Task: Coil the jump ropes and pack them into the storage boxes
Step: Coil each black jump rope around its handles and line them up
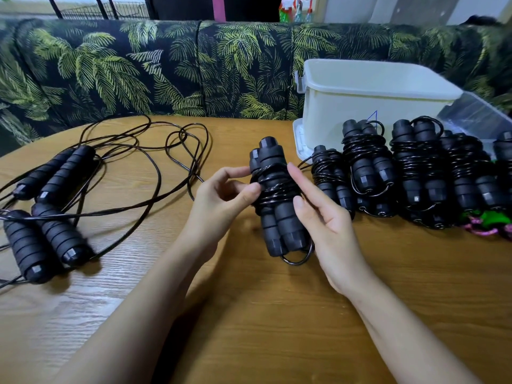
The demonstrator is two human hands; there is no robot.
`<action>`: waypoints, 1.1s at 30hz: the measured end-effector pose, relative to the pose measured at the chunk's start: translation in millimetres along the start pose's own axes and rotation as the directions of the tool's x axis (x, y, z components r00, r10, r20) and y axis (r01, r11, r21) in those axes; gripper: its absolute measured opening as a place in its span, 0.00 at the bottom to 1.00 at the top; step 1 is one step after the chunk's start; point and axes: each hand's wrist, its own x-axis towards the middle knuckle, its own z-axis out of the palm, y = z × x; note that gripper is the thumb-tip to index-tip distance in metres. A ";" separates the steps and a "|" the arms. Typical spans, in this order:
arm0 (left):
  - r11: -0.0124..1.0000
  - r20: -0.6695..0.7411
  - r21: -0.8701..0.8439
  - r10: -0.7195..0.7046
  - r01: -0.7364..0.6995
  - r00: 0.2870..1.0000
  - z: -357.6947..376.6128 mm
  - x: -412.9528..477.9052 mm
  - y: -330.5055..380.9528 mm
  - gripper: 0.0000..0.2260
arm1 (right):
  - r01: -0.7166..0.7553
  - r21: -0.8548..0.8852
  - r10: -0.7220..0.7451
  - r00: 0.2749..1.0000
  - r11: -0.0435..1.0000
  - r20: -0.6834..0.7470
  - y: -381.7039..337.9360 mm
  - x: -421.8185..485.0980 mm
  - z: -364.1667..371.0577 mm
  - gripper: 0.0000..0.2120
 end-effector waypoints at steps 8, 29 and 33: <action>0.997 -0.111 0.038 0.069 -0.065 0.991 4.6 -0.8 -3.8 0.20 | 0.171 -0.507 -0.272 0.953 0.845 -0.133 17.4 -2.8 11.5 0.22; 0.978 -0.085 0.185 0.118 -0.101 0.989 16.0 -4.8 -7.7 0.22 | 0.037 -0.960 -0.277 0.960 0.276 -0.043 15.9 -6.0 19.3 0.37; 0.988 -0.038 0.108 0.117 -0.112 0.992 12.0 -3.7 -4.0 0.21 | 0.084 -0.813 -0.256 0.963 0.576 -0.082 19.7 -4.6 9.8 0.35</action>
